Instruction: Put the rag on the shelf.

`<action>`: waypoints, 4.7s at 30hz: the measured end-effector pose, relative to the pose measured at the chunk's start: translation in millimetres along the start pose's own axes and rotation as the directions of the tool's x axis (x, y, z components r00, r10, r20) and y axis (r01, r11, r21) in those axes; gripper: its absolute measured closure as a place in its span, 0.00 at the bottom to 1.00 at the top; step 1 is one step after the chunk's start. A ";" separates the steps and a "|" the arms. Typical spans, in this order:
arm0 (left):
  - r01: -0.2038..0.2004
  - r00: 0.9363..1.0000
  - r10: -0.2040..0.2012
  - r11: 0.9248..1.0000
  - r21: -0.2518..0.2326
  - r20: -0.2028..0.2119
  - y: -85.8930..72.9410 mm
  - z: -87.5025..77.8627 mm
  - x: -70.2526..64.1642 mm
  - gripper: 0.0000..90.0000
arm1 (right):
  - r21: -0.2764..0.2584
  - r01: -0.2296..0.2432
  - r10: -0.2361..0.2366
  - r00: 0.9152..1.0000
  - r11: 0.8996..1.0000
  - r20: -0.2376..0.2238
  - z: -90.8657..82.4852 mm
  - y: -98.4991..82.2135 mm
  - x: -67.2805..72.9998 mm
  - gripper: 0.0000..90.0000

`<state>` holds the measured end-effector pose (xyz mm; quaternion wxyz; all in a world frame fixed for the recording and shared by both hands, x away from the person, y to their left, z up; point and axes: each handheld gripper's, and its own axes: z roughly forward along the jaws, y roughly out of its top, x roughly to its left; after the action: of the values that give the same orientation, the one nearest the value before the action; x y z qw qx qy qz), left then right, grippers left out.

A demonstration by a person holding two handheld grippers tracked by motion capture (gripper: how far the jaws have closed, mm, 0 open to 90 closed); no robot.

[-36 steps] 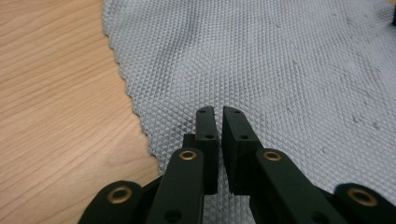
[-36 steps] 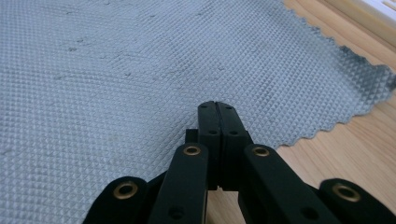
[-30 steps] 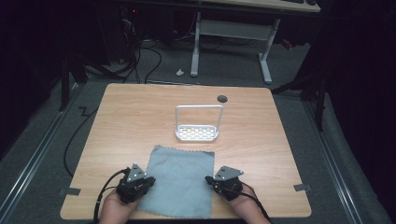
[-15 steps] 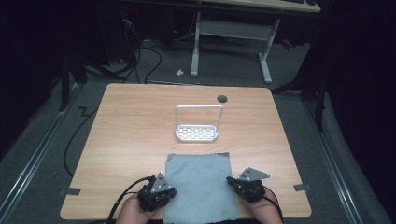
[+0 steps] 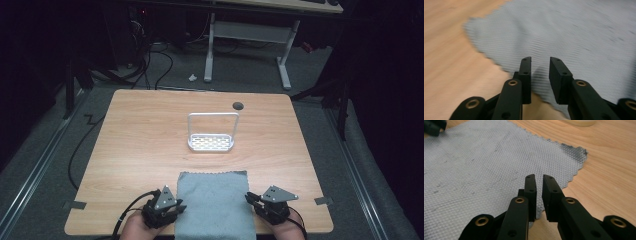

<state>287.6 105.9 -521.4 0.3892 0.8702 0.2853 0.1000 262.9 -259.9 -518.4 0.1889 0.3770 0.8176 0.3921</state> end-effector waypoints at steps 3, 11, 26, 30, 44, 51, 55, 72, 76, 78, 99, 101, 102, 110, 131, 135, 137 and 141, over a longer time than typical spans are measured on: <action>0.063 0.997 -0.064 0.997 -0.033 -0.042 1.8 2.8 15.9 0.76 | 0.004 0.001 -0.001 1.000 1.000 0.002 0.7 -0.5 -1.8 0.91; 0.179 0.976 -0.187 0.981 -0.077 -0.115 17.1 27.8 42.6 0.69 | 0.073 0.037 -0.035 0.999 0.997 -0.031 7.6 -3.4 -2.1 0.91; 0.213 0.968 -0.222 0.973 -0.083 -0.119 28.0 46.0 51.4 0.94 | 0.014 -0.029 0.029 1.000 0.999 -0.006 11.2 3.7 -0.7 0.77; 0.211 0.969 -0.219 0.974 -0.080 -0.113 27.4 45.5 51.5 0.96 | -0.024 -0.102 0.103 0.992 0.995 0.068 19.6 19.1 -11.1 0.72; 0.224 0.968 -0.231 0.971 -0.082 -0.093 26.2 44.5 52.8 0.95 | 0.067 -0.196 0.184 0.972 0.978 0.149 64.4 40.1 -43.2 0.73; 0.222 0.969 -0.230 0.972 -0.081 -0.096 26.1 44.2 52.8 0.95 | 0.053 -0.164 0.156 0.980 0.985 0.125 64.0 34.9 -42.8 0.91; 0.223 0.969 -0.230 0.971 -0.081 -0.091 25.4 43.5 52.2 0.97 | 0.049 -0.142 0.136 0.984 0.989 0.118 63.1 34.7 -42.3 0.98; 0.252 0.964 -0.263 0.949 -0.189 -0.034 21.0 29.8 45.8 0.98 | -0.081 -0.115 0.123 0.986 0.990 0.111 36.4 35.6 -28.9 0.99; 0.223 0.969 -0.239 0.953 -0.206 -0.056 24.2 24.2 41.3 0.98 | -0.107 -0.113 0.125 0.986 0.988 0.109 31.6 37.7 -26.9 0.99; 0.231 0.968 -0.246 0.947 -0.225 -0.043 25.9 20.8 40.2 0.98 | -0.123 -0.116 0.129 0.986 0.986 0.106 29.4 38.8 -26.6 0.99; 0.180 0.977 -0.208 0.917 -0.357 -0.041 44.8 -10.3 26.7 0.98 | -0.234 -0.047 0.082 0.987 0.971 0.142 7.6 53.0 -14.0 0.99; 0.180 0.978 -0.206 0.915 -0.362 -0.034 45.7 -11.6 25.9 0.98 | -0.238 -0.044 0.079 0.987 0.970 0.141 6.5 53.8 -14.2 0.99; 0.178 0.978 -0.205 0.912 -0.369 -0.033 46.9 -13.3 24.9 0.98 | -0.244 -0.040 0.077 0.986 0.969 0.145 5.3 54.5 -14.4 0.99; 0.142 0.984 -0.173 0.896 -0.421 -0.036 57.6 -30.7 17.4 0.98 | -0.305 -0.023 0.073 0.986 0.952 0.152 -10.2 64.5 -11.7 0.99; 0.071 0.988 -0.132 0.857 -0.511 -0.085 88.7 -60.0 20.8 0.99 | -0.432 0.054 0.035 0.980 0.900 0.195 -42.2 111.6 -9.0 0.99; 0.076 0.986 -0.143 0.846 -0.527 -0.087 95.4 -64.0 26.8 0.99 | -0.445 0.056 0.034 0.981 0.894 0.193 -44.7 119.3 -10.5 0.99; 0.068 0.986 -0.140 0.843 -0.533 -0.096 100.4 -66.6 30.3 0.99 | -0.451 0.055 0.037 0.981 0.891 0.191 -45.5 123.7 -11.8 0.99; 0.045 0.982 -0.136 0.840 -0.541 -0.130 113.6 -70.5 39.6 0.99 | -0.465 0.053 0.045 0.979 0.884 0.198 -47.7 134.4 -18.0 0.99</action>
<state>339.7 111.7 -392.1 0.5960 0.7013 0.3179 0.2278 308.7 -242.6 -383.2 0.3575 0.3567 0.6761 0.5365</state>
